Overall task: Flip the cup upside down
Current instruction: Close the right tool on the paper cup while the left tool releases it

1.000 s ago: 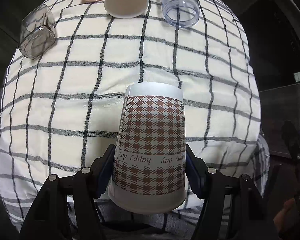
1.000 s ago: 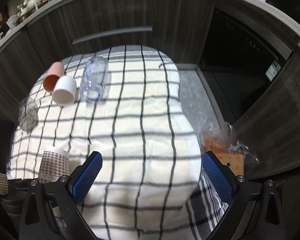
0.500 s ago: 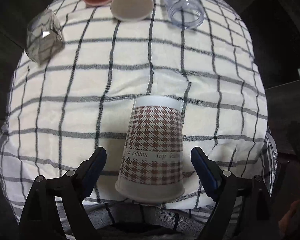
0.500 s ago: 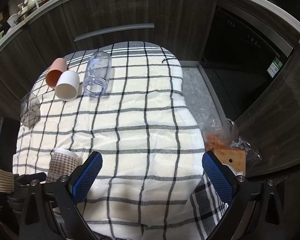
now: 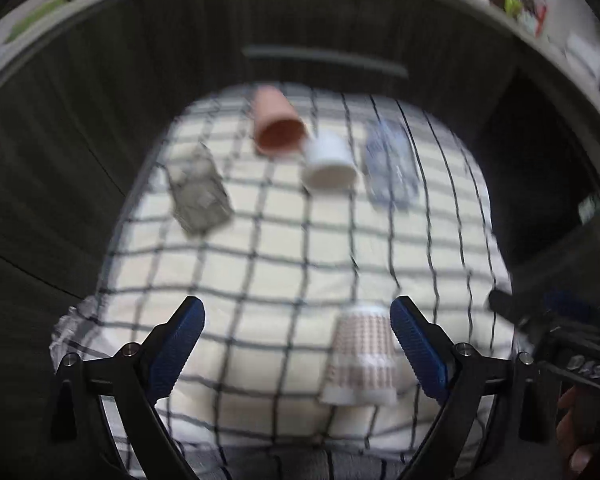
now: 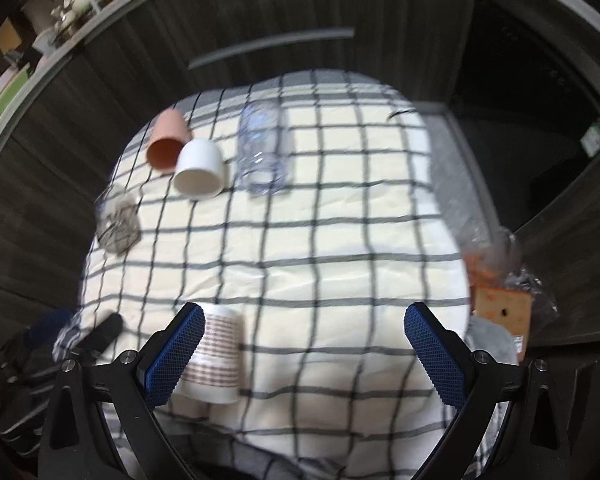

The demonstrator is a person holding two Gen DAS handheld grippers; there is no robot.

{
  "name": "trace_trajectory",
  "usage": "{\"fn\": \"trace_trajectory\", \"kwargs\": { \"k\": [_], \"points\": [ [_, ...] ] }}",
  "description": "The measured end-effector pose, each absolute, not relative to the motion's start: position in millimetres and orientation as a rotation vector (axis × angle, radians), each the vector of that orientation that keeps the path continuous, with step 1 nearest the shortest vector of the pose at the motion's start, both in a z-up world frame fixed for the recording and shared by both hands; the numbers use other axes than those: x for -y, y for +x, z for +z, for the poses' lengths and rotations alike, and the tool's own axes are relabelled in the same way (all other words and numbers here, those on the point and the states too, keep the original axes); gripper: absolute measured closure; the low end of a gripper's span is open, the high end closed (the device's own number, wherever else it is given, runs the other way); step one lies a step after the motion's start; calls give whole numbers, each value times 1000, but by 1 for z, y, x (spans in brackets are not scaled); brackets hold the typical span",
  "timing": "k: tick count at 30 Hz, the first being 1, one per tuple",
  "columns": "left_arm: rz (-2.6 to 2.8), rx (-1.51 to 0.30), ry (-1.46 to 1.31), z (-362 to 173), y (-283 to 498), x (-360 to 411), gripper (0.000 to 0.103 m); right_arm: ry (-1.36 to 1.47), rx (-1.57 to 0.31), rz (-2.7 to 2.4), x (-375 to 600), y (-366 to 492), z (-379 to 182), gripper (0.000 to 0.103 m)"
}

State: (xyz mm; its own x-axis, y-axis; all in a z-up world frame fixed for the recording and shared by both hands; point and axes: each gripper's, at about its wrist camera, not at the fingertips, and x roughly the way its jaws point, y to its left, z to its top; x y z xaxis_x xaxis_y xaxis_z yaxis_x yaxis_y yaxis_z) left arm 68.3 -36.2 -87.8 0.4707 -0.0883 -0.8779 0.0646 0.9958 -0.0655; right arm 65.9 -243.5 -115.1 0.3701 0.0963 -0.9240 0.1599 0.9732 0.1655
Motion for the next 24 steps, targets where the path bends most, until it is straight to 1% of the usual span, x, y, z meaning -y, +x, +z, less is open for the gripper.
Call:
{"fn": "trace_trajectory", "kwargs": {
  "k": [2,5,7,12,14,22,24],
  "points": [
    [-73,-1035,-58,-81,69,23,5,243,-1270,17,229,80,-120,2],
    [-34,-983,-102,-72,71,-1,5,224,-1442,98,205,107,-136,3],
    [-23,-970,-132,-70,73,-13,4,191,-1544,133,190,119,-146,6],
    [-9,-940,-177,-67,74,-32,3,100,-1788,183,155,143,-179,6],
    [-1,-933,-201,-69,77,-41,3,75,-1863,177,146,148,-195,8],
    [29,-947,-250,-80,88,-63,3,76,-2033,161,123,163,-245,9],
    [34,-953,-258,-83,89,-66,3,84,-2069,151,121,162,-257,13]
  ]
}}
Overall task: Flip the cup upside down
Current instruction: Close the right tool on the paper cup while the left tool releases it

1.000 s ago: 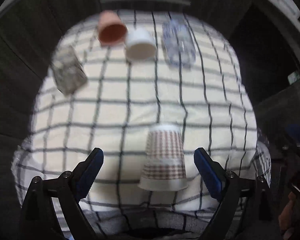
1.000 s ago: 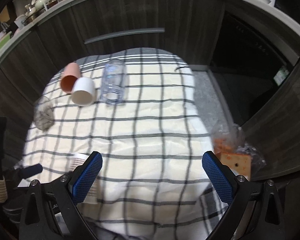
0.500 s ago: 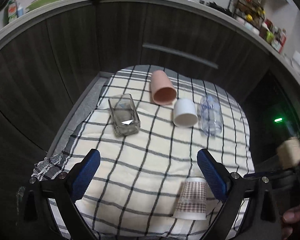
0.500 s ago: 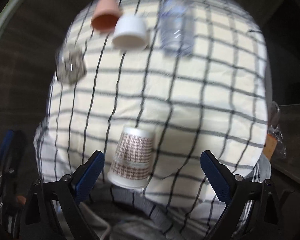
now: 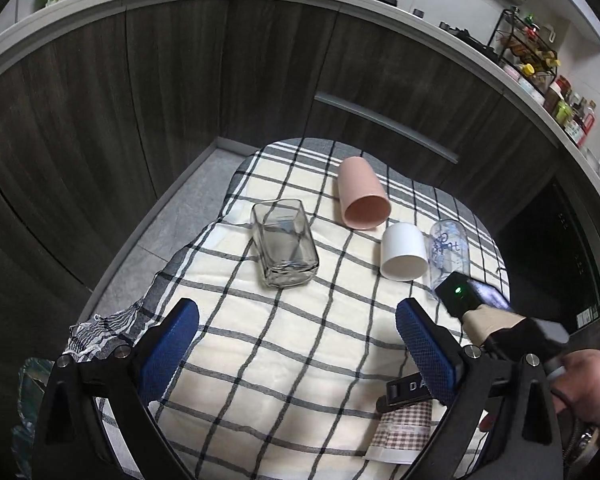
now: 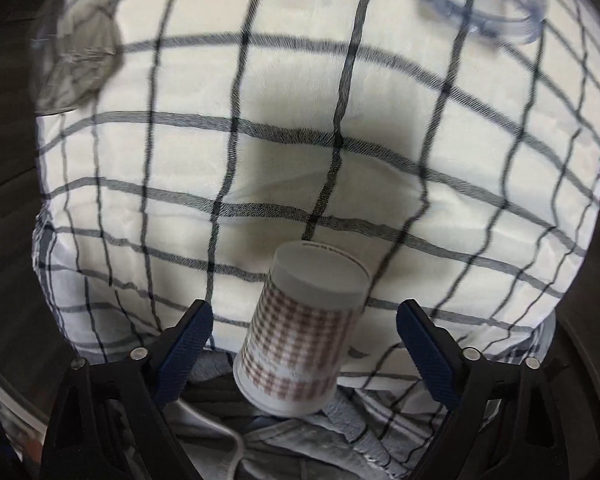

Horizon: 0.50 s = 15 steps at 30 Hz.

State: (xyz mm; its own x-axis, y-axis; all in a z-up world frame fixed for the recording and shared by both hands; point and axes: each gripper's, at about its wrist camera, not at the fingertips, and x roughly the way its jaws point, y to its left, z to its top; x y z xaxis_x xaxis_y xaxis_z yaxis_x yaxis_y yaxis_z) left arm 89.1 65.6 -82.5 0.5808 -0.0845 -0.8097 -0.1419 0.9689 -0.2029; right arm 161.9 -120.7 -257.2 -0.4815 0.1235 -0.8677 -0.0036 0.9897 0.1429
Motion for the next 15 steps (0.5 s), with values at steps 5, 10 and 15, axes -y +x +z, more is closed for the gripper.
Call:
{"fn": "trace_trajectory", "kwargs": {
  "k": [5,10,15],
  "points": [
    [33,-975,-273,-90,93,-68,3,76,-2125,139,117,157,-280,21],
    [33,-983,-270,-93,94,-68,3,72,-2149,136,116,147,-289,42],
    [35,-971,-266,-90,93,-68,3,79,-2104,138,120,141,-280,43]
  ]
}}
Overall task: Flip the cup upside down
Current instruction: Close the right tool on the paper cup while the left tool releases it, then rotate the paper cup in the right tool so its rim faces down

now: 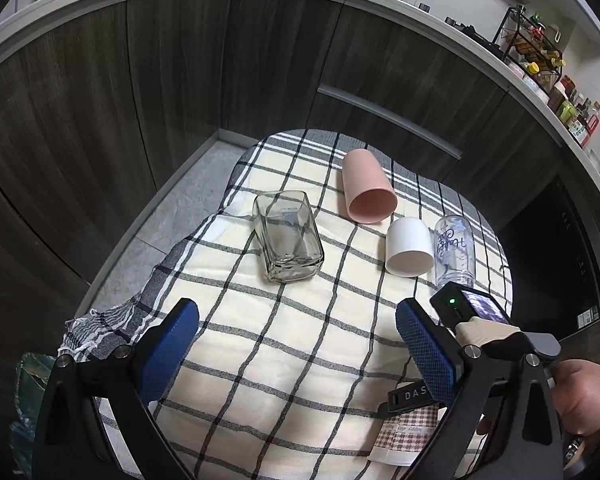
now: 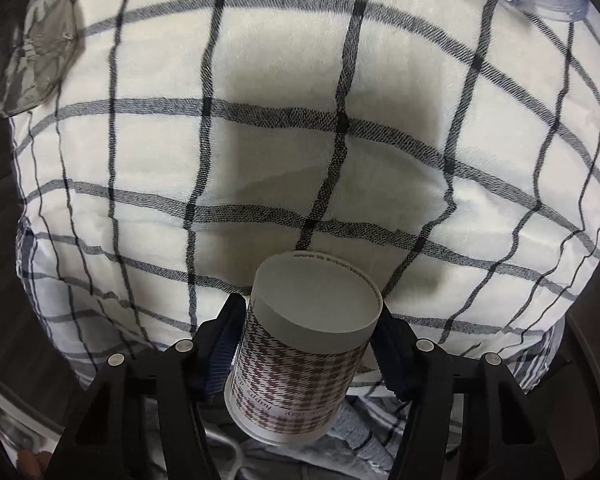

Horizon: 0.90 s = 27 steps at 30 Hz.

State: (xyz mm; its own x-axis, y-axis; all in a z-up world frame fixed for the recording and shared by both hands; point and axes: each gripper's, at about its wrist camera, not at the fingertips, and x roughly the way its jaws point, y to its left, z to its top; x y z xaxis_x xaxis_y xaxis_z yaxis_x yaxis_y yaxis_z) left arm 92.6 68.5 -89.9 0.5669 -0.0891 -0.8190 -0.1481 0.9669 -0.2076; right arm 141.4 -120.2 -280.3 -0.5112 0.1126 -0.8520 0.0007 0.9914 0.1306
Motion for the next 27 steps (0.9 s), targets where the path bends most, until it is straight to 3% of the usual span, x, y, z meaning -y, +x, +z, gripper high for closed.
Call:
{"fn": "trace_trajectory", "kwargs": {
  "k": [6,15,27],
  "points": [
    [57,-920,-259,-83,86,-72,2,79,-1923,166,121,133,-235,43],
    [71,-923,-236,-98,77,-71,2,60,-1309,135,127,119,-147,43],
    [65,-858,-182,-131,68,-57,1,4,-798,-3,132,94,-137,43]
  ]
}}
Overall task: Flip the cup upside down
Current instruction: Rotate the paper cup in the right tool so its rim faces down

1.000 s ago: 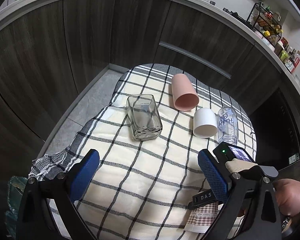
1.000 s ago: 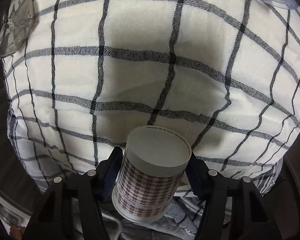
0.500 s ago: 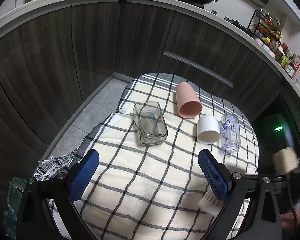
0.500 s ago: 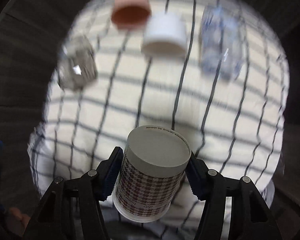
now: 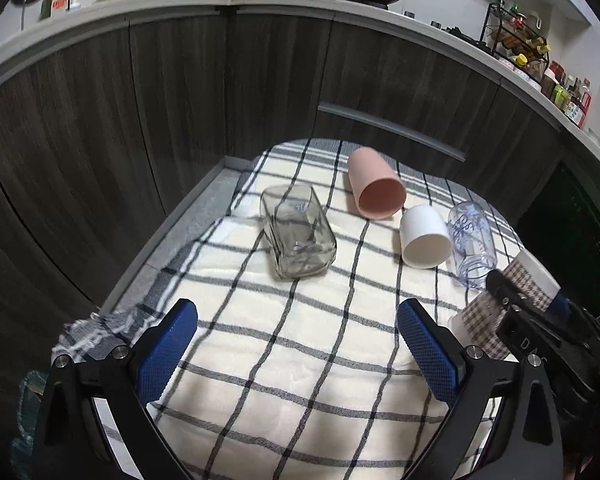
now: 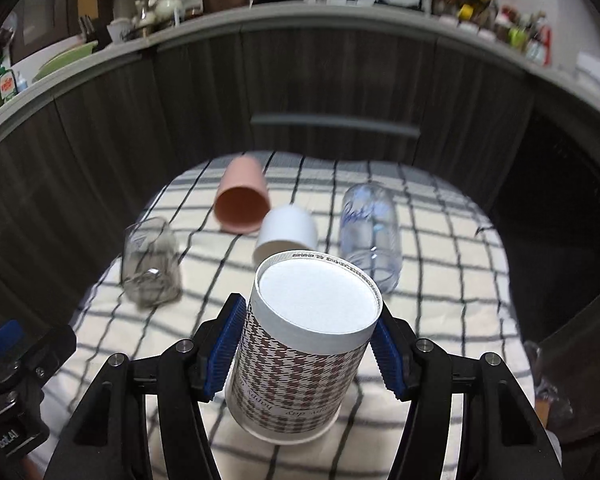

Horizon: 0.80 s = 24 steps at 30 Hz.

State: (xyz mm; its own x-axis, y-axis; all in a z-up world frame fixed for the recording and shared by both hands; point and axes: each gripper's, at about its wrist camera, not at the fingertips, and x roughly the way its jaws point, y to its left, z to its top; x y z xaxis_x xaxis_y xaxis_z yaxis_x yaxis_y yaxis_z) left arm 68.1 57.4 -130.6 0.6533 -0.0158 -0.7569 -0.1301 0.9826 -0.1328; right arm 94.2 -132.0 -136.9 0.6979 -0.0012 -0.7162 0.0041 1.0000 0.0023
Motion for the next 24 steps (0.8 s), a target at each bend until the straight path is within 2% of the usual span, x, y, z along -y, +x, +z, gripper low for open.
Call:
{"fn": "trace_trajectory", "kwargs": {
  "k": [7,24],
  "points": [
    [94,-880,-167,-157,71,-62,1,-10,-711,-80,130,93,-162,43],
    [97,-909,-174,-163,71,-64,1,-39,-875,-66,115,84,-199,44]
  ]
}}
